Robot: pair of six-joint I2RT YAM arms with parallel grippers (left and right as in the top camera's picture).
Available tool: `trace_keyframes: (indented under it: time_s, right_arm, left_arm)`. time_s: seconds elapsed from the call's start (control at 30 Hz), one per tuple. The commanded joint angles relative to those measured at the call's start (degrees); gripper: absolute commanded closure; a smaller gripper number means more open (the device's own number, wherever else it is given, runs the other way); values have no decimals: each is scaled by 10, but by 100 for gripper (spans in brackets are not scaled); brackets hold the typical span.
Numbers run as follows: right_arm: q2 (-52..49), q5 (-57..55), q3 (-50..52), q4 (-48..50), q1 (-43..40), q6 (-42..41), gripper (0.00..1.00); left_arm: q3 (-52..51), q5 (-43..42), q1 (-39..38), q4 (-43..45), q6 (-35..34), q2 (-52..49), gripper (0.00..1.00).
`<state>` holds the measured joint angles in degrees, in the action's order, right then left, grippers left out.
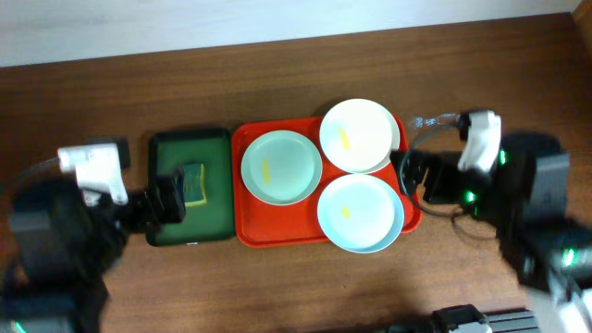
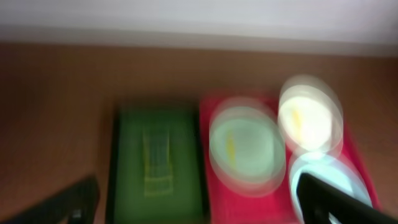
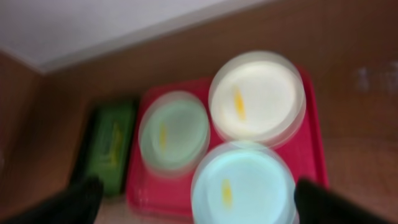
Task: Clean dirty plates on tray and stack at the side
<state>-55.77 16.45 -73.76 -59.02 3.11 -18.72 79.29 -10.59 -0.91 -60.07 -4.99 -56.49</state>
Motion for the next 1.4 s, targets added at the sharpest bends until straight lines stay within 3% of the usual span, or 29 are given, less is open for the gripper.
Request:
trace_keyframes:
  time_s: [0.0,0.1,0.13,0.17,0.2,0.23,0.27,0.3,0.33,0.37,0.43,0.5,0.53,0.73,0.93,1.17,1.37]
  right_arm:
    - [-115,14,-124,-73,-2,22,2]
    - [-188,25,-145,-84,-1,22,2]
    - [-206,30,-145,-93,-1,22,6]
    - [-230,31,-145,-110,-1,22,28]
    - [-249,31,-145,-122,-1,22,47]
    - [-264,31,-145,-133,0,22,57]
    - [-283,30,-145,-141,3,22,64]
    - [-298,28,-145,-145,4,22,72]
    - [-311,28,-145,-148,6,22,77]
    - [-329,28,-145,-152,10,22,74]
    - [-363,28,-145,-154,18,22,63]
    - [-392,24,-145,-148,31,30,53]
    - [-405,23,-145,-137,40,35,51]
    - [-469,2,-145,-64,97,30,55]
    - [-548,-60,-145,5,158,-50,59]
    - [-599,-66,-144,71,179,-59,72]
    - [-634,-66,-143,94,179,-98,75]
  left_arm:
    - [203,-6,-2,-145,14,-169,1]
    - [271,-7,-2,-215,13,-257,1]
    - [270,-19,-2,-224,12,-280,1]
    - [268,-21,-2,-241,12,-302,1]
    - [268,-21,-2,-258,12,-323,10]
    - [267,-21,-2,-265,12,-337,32]
    - [267,-21,-2,-268,12,-348,60]
    - [267,-21,-2,-268,12,-361,79]
    - [267,-21,-2,-268,12,-371,87]
    - [267,-20,-2,-267,12,-381,89]
    - [267,-16,-2,-263,12,-398,83]
    - [267,-16,-2,-258,12,-410,62]
    - [267,-15,-2,-255,12,-414,56]
    - [267,5,-2,-252,12,-429,54]
    - [265,5,-2,-240,12,-430,53]
    - [265,5,-2,-242,12,-431,53]
    - [265,5,-2,-242,12,-431,52]
